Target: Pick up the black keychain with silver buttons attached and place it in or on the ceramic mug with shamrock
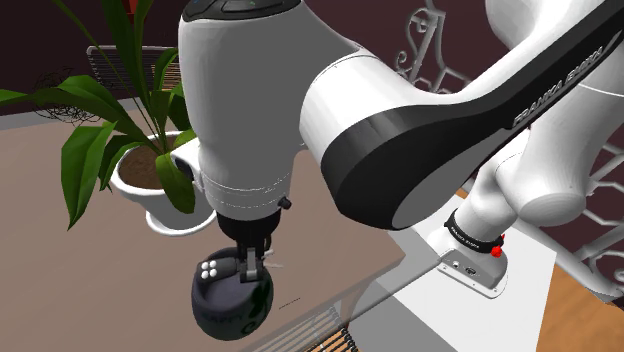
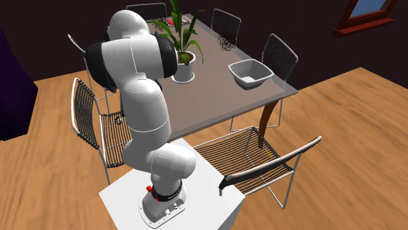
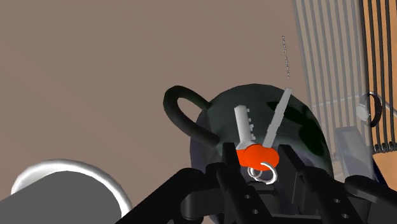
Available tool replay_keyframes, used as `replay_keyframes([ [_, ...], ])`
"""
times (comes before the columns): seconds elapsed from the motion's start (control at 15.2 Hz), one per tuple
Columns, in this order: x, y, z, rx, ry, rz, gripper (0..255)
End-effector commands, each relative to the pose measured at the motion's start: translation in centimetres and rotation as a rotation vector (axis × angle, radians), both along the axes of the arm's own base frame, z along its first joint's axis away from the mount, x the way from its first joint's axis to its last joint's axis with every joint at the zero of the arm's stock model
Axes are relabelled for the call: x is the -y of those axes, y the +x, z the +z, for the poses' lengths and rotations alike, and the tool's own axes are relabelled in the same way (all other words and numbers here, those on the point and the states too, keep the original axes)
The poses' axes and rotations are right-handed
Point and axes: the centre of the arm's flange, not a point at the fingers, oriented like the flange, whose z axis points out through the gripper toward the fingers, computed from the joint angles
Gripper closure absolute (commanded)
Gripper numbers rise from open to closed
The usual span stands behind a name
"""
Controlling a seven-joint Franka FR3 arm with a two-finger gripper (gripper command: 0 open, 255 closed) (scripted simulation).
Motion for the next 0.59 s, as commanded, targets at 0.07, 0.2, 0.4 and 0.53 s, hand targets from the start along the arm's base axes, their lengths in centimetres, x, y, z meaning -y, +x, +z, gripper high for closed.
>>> replay_keyframes([
  [0.07,-0.08,-0.03,-0.28,0.0,0.001,0.0,255],
  [0.2,-0.08,-0.03,-0.28,0.0,0.001,0.0,255],
  [0.4,-0.08,-0.03,-0.27,0.0,0.001,0.0,255],
  [0.53,-0.08,-0.03,-0.27,0.0,0.001,0.0,0],
])
